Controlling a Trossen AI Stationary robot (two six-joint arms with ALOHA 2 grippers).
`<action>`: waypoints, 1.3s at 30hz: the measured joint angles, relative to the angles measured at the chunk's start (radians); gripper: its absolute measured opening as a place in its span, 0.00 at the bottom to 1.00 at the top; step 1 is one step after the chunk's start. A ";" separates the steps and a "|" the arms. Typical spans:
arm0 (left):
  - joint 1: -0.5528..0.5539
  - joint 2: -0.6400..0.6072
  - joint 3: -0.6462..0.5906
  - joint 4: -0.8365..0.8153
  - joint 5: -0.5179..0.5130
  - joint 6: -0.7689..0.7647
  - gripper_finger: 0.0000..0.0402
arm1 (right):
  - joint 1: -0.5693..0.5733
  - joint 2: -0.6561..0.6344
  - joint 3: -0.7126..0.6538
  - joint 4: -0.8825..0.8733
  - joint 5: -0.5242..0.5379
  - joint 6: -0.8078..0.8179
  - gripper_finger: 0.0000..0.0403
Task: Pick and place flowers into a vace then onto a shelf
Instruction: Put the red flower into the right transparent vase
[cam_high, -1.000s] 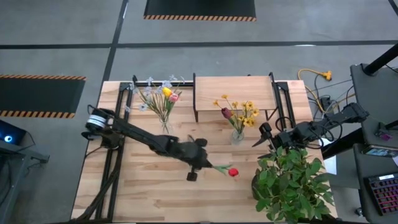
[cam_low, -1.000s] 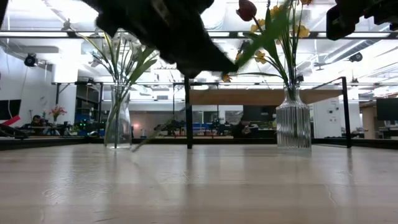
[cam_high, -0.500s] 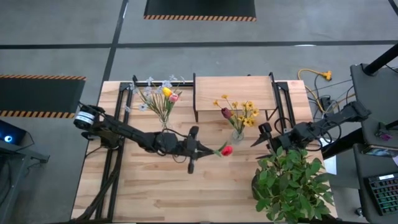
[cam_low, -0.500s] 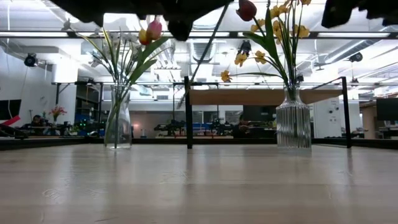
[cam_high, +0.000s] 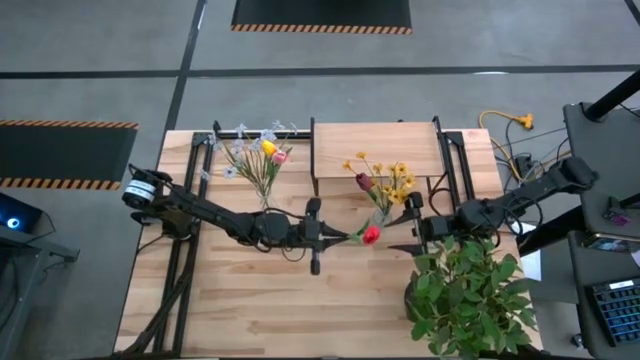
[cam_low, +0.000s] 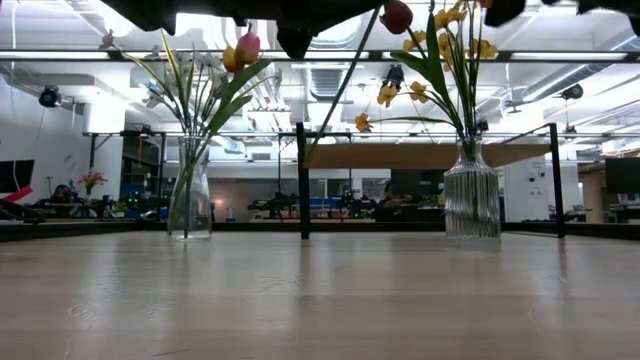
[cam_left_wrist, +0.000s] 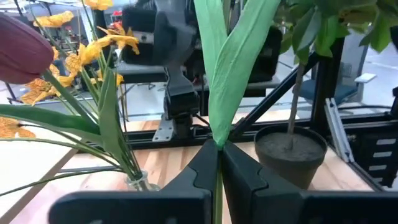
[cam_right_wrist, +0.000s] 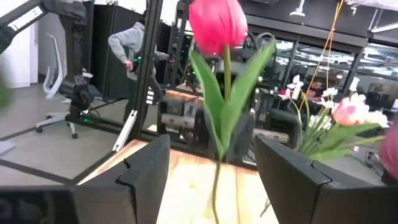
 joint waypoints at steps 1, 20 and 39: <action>0.000 0.000 -0.001 -0.002 0.000 0.007 0.00 | 0.000 0.020 0.019 0.000 0.000 0.003 0.56; -0.002 0.000 0.005 -0.020 0.005 0.009 0.00 | 0.033 0.168 0.174 -0.123 -0.007 0.073 0.56; -0.002 0.000 0.031 -0.021 0.101 0.009 0.00 | 0.098 0.101 0.166 -0.160 0.091 0.016 0.56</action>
